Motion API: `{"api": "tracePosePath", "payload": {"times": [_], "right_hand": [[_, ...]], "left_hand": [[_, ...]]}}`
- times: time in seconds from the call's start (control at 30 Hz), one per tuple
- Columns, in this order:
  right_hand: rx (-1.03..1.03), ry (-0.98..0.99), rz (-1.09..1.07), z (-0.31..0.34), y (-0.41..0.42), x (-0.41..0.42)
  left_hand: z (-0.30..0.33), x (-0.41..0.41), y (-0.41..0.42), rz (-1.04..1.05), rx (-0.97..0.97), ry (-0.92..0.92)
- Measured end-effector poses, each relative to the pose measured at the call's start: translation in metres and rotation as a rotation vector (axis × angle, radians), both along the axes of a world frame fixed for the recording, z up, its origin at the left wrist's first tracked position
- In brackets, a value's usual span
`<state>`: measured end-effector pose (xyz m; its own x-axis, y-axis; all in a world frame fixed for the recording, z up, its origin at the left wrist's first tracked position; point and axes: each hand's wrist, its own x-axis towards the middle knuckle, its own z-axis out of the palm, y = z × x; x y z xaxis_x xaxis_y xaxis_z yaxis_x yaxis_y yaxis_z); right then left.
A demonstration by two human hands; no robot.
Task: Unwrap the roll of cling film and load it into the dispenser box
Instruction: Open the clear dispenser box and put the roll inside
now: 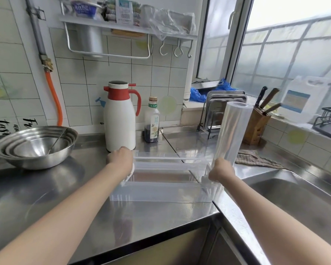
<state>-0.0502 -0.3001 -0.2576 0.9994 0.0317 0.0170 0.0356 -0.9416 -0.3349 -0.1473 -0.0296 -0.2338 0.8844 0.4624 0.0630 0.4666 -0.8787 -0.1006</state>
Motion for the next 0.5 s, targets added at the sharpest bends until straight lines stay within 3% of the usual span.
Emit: {"api": "tracePosePath", "payload": {"times": [0.13,0.5], "right_hand": [[0.027,0.042,-0.01,-0.003,-0.002,0.003],[-0.282,-0.016,0.088,0.001,0.013,0.011]], "left_hand": [[-0.004,-0.005,0.003,-0.013,0.061,0.084],[-0.011,-0.006,0.006,-0.035,0.012,0.083]]}}
